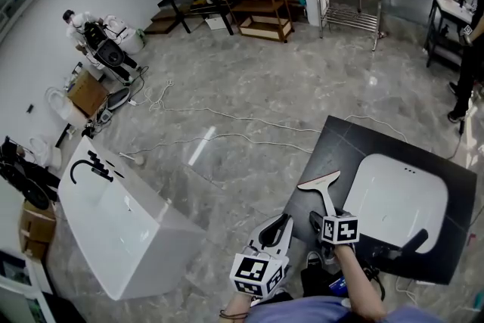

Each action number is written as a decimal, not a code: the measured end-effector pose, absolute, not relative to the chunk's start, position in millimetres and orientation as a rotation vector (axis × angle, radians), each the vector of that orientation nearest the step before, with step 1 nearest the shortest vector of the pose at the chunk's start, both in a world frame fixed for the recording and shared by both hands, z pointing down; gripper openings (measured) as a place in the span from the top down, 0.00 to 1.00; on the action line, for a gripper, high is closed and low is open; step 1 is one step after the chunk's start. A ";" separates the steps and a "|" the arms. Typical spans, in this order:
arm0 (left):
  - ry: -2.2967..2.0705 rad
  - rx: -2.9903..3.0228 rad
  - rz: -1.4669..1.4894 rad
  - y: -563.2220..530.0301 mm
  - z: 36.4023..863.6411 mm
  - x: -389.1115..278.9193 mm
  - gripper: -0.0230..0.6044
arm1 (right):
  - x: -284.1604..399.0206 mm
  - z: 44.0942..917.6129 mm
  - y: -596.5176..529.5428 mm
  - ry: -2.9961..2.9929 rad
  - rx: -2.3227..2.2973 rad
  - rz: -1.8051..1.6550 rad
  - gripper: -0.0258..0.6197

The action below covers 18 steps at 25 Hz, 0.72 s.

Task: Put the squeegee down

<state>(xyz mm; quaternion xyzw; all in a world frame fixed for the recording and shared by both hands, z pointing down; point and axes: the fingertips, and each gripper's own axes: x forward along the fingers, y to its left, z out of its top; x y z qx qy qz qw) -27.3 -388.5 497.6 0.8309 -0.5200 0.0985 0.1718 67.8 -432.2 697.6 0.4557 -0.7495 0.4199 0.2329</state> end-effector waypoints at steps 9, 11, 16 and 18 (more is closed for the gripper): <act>-1.482 2.366 0.263 -373.2 492.7 -36.6 0.90 | 76.3 693.5 -412.1 -2.022 1.325 1.075 0.45; -1.477 2.374 0.259 -368.7 490.9 -37.7 0.90 | 76.5 688.3 -409.1 -2.034 1.340 1.086 0.45; -1.463 2.400 0.245 -356.2 484.3 -39.6 0.90 | 76.9 661.3 -405.4 -2.099 1.402 1.093 0.45; -1.459 2.408 0.240 -350.9 482.5 -41.5 0.90 | 74.2 647.4 -403.8 -2.145 1.415 1.094 0.45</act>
